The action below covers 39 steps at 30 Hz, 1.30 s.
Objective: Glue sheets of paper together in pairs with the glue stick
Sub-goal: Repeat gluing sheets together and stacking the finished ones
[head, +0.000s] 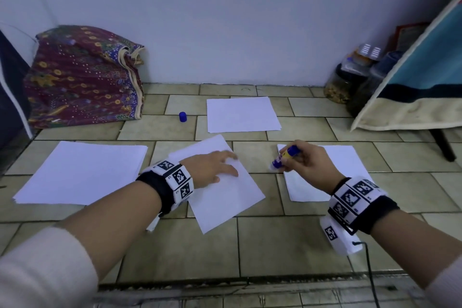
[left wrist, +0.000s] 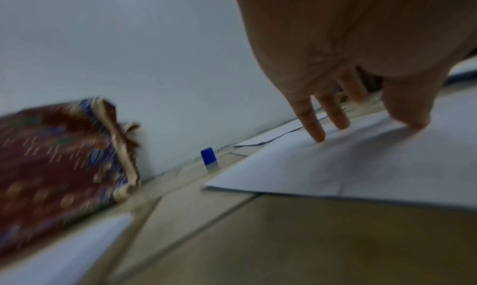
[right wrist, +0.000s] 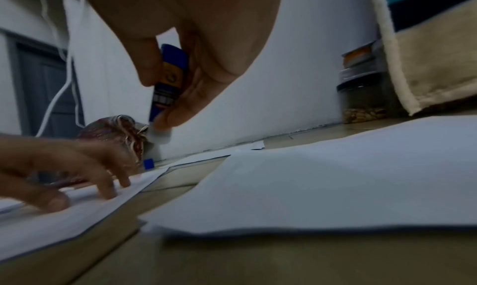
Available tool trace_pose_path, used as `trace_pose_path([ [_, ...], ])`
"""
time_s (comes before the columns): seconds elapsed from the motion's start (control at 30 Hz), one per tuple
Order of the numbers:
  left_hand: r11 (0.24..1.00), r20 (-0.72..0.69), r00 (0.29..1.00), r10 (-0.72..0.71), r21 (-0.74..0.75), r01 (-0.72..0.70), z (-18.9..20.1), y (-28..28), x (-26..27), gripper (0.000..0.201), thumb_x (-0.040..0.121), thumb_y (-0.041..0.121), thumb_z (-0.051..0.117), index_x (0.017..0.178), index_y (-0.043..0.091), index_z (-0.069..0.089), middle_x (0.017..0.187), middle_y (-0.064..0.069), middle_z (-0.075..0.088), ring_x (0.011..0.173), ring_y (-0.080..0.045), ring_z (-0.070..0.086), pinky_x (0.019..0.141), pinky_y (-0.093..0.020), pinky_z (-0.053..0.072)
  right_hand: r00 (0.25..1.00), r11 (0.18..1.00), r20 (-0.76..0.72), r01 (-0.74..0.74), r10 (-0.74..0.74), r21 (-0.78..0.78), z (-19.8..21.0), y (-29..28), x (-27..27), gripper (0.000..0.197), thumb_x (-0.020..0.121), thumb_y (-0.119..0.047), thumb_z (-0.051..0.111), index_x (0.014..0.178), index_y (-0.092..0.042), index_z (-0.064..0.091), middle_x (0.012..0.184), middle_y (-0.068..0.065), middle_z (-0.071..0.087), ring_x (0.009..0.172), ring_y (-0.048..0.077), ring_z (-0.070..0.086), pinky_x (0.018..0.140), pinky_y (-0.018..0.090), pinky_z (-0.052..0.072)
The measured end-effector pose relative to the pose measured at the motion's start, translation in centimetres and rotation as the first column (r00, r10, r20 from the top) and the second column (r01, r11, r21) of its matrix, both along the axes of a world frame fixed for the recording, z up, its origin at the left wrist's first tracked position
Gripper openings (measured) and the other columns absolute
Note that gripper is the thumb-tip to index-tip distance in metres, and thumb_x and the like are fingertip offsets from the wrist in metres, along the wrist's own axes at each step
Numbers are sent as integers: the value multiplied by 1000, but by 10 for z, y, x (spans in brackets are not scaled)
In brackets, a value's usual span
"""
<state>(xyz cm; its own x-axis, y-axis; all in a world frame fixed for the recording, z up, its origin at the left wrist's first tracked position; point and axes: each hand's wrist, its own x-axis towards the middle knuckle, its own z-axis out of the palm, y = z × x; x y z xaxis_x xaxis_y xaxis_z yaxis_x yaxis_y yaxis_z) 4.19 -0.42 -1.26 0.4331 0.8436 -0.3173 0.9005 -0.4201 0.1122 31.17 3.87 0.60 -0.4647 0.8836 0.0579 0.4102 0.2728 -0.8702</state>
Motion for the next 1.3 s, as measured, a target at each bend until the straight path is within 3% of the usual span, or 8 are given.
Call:
trace_pose_path([
  [0.13, 999, -118, 993, -9, -55, 2, 4, 1, -7, 59, 98, 44, 44, 151, 37, 19, 155, 9, 16, 141, -13, 19, 107, -35, 34, 996, 997, -31, 83, -83, -7, -7, 6, -13, 7, 89, -2, 60, 93, -8, 58, 85, 14, 69, 69, 20, 70, 70, 25, 57],
  [0.27, 997, -191, 979, 73, 46, -66, 9, 2, -8, 68, 88, 56, 54, 139, 14, 39, 136, -1, 35, 126, -17, 33, 93, -32, 42, 989, 990, -71, 126, -130, -58, -14, 13, -29, 4, 90, -5, 59, 92, -7, 58, 81, 10, 68, 73, 25, 69, 72, 30, 58],
  [0.37, 992, -115, 988, 104, 81, -95, 7, 3, -5, 62, 86, 49, 60, 130, 9, 40, 135, -3, 34, 123, -18, 32, 86, -28, 41, 989, 989, -55, 136, -139, -56, -16, 19, -43, 5, 90, -5, 60, 95, -4, 58, 82, 12, 68, 72, 22, 69, 73, 28, 57],
  [0.47, 995, -39, 994, 100, 23, -99, 3, 7, -4, 61, 91, 41, 56, 141, 12, 35, 150, 0, 25, 135, -16, 24, 97, -32, 41, 990, 990, -21, 138, -139, -43, -20, 25, -56, 5, 90, -6, 60, 94, -7, 58, 85, 14, 68, 72, 23, 69, 75, 31, 57],
  [0.67, 986, -98, 984, 147, -65, -154, 3, 21, 2, 92, 81, 56, 65, 150, 12, 22, 159, -2, 13, 145, -19, 16, 114, -39, 28, 987, 991, 88, 130, -131, 15, -25, 40, -83, 8, 89, -13, 61, 95, -8, 58, 90, 16, 68, 79, 27, 68, 82, 44, 55],
  [0.97, 974, -154, 965, 210, -53, -221, 3, 29, 12, 87, 74, 58, 71, 139, 11, 36, 144, -5, 39, 131, -22, 37, 101, -42, 43, 971, 997, 226, 66, -75, 47, -25, 59, -114, 15, 91, -10, 58, 104, -4, 59, 100, 13, 67, 89, 28, 66, 78, 26, 49],
  [1.13, 972, -154, 963, 221, -46, -230, 3, 28, 12, 83, 72, 58, 72, 134, 13, 40, 136, -5, 44, 125, -22, 41, 94, -41, 46, 947, 998, 318, 22, -41, 63, -21, 62, -120, 13, 90, -10, 58, 103, -9, 60, 101, 13, 66, 91, 28, 63, 85, 37, 51],
  [1.3, 973, -153, 964, 218, -49, -228, 4, 27, 11, 85, 74, 58, 70, 138, 12, 38, 140, -4, 41, 127, -22, 38, 97, -41, 45, 900, 997, 435, -25, -7, 68, -14, 54, -116, 15, 90, -9, 56, 104, -9, 59, 102, 15, 65, 93, 30, 63, 85, 41, 52],
])
